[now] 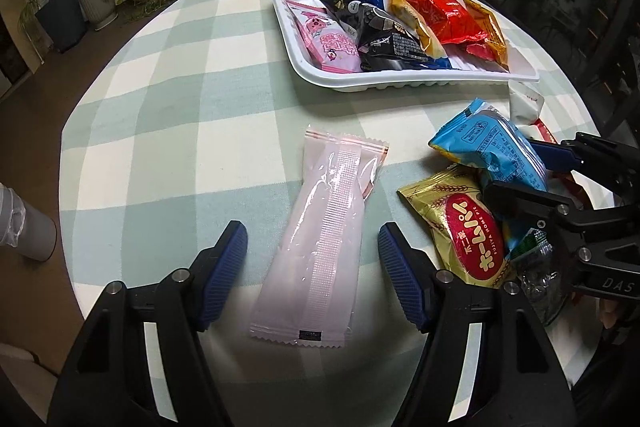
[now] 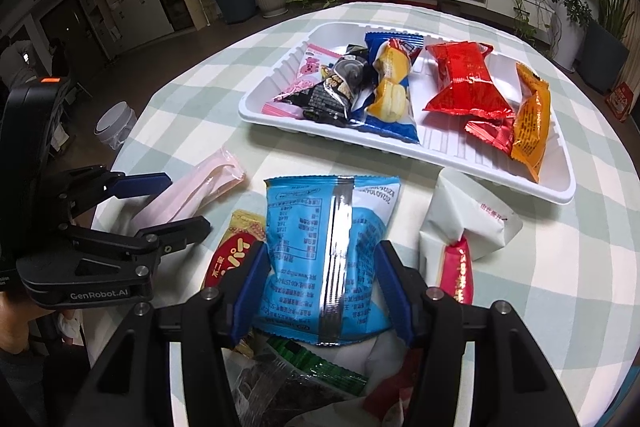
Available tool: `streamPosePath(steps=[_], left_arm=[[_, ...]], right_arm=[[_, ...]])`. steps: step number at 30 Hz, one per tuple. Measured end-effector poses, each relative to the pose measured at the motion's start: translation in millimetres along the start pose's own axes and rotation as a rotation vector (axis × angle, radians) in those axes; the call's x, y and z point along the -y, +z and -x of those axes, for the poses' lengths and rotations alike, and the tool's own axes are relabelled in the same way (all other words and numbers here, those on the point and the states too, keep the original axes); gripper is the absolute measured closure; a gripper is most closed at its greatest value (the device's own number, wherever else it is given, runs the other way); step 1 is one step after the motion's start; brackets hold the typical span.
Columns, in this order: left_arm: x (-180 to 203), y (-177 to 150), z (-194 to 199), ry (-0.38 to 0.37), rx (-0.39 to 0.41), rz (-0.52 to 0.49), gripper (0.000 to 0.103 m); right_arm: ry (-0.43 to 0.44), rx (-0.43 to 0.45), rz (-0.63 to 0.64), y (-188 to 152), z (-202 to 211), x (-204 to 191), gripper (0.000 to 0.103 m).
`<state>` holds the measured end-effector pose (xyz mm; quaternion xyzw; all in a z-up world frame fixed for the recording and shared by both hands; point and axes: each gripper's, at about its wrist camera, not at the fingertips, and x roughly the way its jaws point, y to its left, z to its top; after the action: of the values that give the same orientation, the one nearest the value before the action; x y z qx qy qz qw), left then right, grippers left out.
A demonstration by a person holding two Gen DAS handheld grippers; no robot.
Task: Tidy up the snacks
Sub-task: 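Grasp the pink wrapper with the left tool while the right tool grasps the blue chip bag, then carry the pink wrapper and blue chip bag into the tray and release both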
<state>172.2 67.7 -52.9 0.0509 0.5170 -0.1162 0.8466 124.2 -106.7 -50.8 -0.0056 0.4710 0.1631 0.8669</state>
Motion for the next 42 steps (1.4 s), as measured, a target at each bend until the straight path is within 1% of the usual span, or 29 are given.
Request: streamPosePath(steps=[2, 4, 9, 11, 16, 23, 32, 40, 42], left_arm=[[-0.6, -0.3, 0.9, 0.01, 0.003, 0.0, 0.048], [-3.8, 0.2, 3.3, -0.009, 0.01, 0.014, 0.069], [-0.3, -0.6, 4.0, -0.017, 0.006, -0.001, 0.07], [2.5, -0.8, 4.1, -0.019, 0.004, -0.01, 0.07], [4.7, -1.6, 6.1, -0.032, 0.01, -0.013, 0.076], [5.3, -0.9, 13.0, -0.067, 0.037, 0.0, 0.077], [8.7, 0.4, 25.5, -0.1, 0.073, 0.023, 0.077], [15.9, 1.4, 35.8, -0.16, 0.095, 0.027, 0.077], [17.3, 2.5, 40.9, -0.198, 0.111, 0.041, 0.077]], right_arm=[[0.001, 0.001, 0.005, -0.4, 0.4, -0.6, 0.049], [0.001, 0.004, 0.012, -0.6, 0.9, -1.5, 0.051], [0.001, 0.01, 0.029, -1.2, 3.3, -3.6, 0.058], [0.003, 0.011, 0.027, -1.3, 4.0, -3.2, 0.059], [0.007, 0.016, 0.023, -1.2, 6.8, -3.3, 0.061], [0.026, 0.054, -0.005, 0.9, 18.2, 2.9, 0.062], [0.087, 0.09, -0.084, 4.1, 33.9, 24.2, 0.062], [0.126, 0.082, -0.09, 3.2, 37.3, 25.9, 0.062], [0.142, 0.085, -0.099, 3.1, 40.2, 28.2, 0.062]])
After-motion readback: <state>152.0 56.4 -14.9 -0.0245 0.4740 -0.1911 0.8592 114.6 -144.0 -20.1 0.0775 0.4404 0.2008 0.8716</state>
